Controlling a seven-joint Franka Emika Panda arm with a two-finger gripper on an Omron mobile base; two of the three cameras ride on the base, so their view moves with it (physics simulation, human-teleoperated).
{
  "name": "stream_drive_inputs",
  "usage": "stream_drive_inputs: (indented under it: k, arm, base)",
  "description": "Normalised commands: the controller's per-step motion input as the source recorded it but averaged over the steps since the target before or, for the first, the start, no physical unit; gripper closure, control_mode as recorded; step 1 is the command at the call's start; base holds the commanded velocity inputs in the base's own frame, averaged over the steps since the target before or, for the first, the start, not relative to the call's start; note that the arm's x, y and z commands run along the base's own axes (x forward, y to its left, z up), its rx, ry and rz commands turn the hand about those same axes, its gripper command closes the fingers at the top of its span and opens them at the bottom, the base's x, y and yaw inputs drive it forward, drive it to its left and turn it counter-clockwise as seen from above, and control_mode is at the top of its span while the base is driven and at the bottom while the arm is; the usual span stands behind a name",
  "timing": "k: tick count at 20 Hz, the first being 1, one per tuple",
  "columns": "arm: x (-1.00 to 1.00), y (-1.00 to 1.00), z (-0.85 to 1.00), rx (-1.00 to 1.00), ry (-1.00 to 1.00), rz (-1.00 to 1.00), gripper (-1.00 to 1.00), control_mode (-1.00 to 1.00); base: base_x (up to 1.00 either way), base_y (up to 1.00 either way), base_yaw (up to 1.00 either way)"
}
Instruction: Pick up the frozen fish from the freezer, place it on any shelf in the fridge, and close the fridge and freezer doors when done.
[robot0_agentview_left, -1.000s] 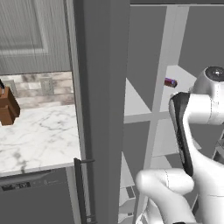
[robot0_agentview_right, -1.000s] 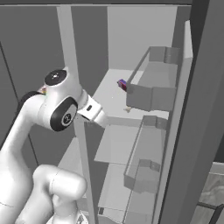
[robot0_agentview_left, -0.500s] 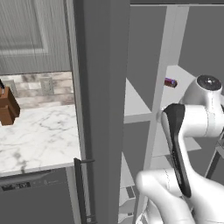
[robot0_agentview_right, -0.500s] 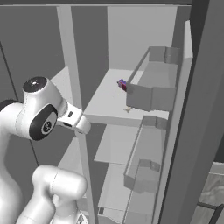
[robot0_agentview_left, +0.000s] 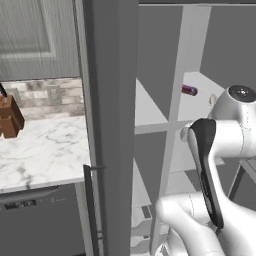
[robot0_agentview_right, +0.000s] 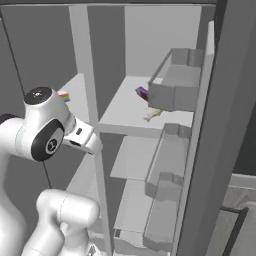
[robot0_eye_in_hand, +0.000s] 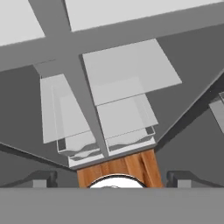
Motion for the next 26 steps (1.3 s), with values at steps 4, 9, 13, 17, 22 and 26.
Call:
stream_drive_inputs:
  k: [4,9,13,17,22,26]
  arm:
    - [0.00,0.00,0.00,0.00,0.00,0.00,-1.00,1.00]
    - [0.00,0.00,0.00,0.00,0.00,0.00,-1.00,1.00]
    - [0.00,0.00,0.00,0.00,0.00,0.00,-1.00,1.00]
    - [0.00,0.00,0.00,0.00,0.00,0.00,-1.00,1.00]
    - [0.00,0.00,0.00,0.00,0.00,0.00,-1.00,1.00]
    - [0.00,0.00,0.00,0.00,0.00,0.00,-1.00,-1.00]
  base:
    - [-0.67,-0.08,0.00]
    - [-0.48,-0.42,0.00]
    - [-0.57,-0.18,0.00]
    - [-0.62,-0.03,0.00]
    - [-0.29,0.00,0.00]
    - [0.00,0.00,0.00]
